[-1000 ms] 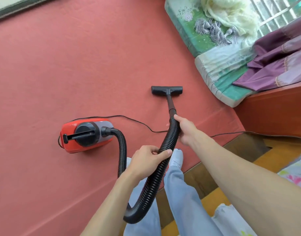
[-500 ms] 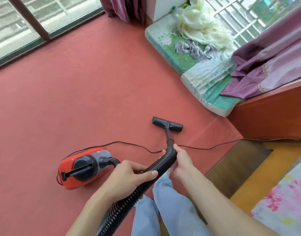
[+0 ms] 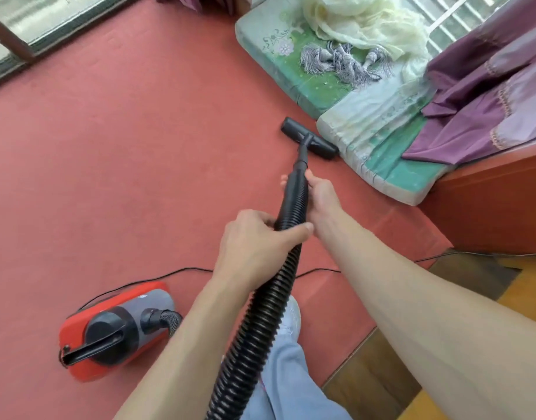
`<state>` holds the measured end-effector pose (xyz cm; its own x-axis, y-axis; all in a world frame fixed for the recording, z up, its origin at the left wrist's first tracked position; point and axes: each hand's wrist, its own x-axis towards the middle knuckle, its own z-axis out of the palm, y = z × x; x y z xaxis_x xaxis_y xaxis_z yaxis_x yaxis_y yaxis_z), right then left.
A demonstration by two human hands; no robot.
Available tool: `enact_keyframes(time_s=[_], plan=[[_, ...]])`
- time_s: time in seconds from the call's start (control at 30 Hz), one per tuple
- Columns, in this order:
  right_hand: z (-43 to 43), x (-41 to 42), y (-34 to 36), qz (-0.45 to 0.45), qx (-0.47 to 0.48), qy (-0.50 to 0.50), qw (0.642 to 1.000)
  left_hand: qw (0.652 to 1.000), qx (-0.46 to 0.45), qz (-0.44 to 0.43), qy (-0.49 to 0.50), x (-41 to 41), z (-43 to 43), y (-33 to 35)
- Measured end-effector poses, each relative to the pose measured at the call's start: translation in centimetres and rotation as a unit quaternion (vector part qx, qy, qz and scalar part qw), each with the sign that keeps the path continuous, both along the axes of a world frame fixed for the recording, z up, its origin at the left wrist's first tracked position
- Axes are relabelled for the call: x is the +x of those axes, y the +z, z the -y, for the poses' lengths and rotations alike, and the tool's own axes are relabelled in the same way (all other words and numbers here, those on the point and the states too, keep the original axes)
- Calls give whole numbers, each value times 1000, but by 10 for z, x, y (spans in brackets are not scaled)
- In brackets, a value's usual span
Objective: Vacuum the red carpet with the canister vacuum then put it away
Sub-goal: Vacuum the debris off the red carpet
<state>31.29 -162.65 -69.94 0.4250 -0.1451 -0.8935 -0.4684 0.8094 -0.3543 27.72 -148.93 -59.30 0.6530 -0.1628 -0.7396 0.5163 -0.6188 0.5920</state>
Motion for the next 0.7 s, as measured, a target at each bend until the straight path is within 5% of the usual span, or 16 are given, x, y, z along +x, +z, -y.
enact_keyframes(time_s=[0.13,0.3,0.47,0.7], plan=[[-7,-1,11,1,60,-97,993,998,-6,-44,-34,21,-7,25],[3,-55,46,11,124,-212,969,969,-71,-124,-200,40,-8,74],[23,-84,77,-27,83,-289,953,939,-77,-124,-311,52,8,89],[68,-111,35,-123,-11,-359,925,950,-75,-51,-299,0,48,38]])
